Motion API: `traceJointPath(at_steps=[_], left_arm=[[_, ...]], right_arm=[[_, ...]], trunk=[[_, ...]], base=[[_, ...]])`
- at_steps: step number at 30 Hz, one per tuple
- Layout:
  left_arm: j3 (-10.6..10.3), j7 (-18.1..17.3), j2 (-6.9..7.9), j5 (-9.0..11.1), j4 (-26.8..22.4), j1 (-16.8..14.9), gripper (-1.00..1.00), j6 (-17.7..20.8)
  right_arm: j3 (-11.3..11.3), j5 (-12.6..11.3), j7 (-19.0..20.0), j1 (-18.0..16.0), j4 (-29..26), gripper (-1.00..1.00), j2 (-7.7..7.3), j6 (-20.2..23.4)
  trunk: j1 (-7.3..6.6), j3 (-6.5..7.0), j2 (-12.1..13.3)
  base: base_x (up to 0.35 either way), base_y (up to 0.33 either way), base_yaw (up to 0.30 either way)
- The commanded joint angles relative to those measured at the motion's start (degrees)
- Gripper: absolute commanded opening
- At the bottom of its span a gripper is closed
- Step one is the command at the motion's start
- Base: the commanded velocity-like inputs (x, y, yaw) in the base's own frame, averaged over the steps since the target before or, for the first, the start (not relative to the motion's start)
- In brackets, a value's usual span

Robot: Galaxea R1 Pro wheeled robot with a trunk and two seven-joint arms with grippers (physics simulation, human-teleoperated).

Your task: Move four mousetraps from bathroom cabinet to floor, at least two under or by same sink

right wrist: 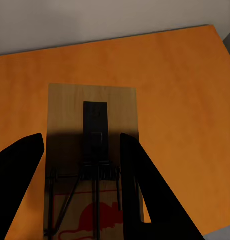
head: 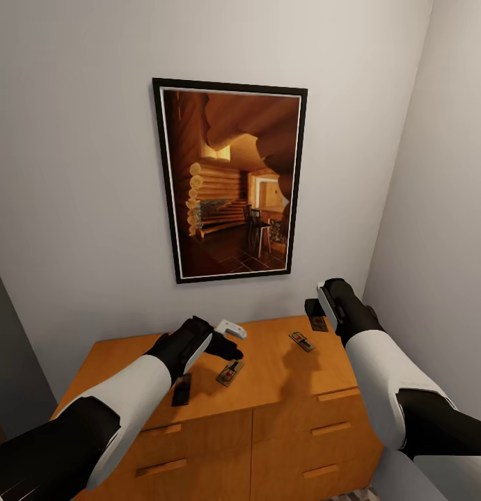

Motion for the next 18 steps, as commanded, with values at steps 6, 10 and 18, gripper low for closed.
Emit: traceJointPath(at_steps=[6, 10, 18], left_arm=[[-0.1, -1.1, 0.00, 0.1, 0.2, 0.0, 1.00, 0.2], [-0.1, -1.3, 0.00, 0.1, 0.2, 0.0, 1.00, -1.4], [-0.1, -1.3, 0.00, 0.1, 0.1, 0.0, 1.00, -2.2]], right_arm=[[-0.4, 0.4, 0.3, -0.1, -0.1, -1.00, 0.08, 0.2], [-0.4, 0.4, 0.3, -0.1, -0.1, -1.00, 0.08, 0.2], [-0.3, 0.5, 0.3, -0.1, -0.1, -1.00, 0.08, 0.1]], trunk=[[0.03, -0.13, -0.1], [0.03, -0.13, -0.1], [0.03, -0.13, -0.1]], base=[[0.000, 0.000, 0.000], [0.000, 0.000, 0.000], [0.000, 0.000, 0.000]])
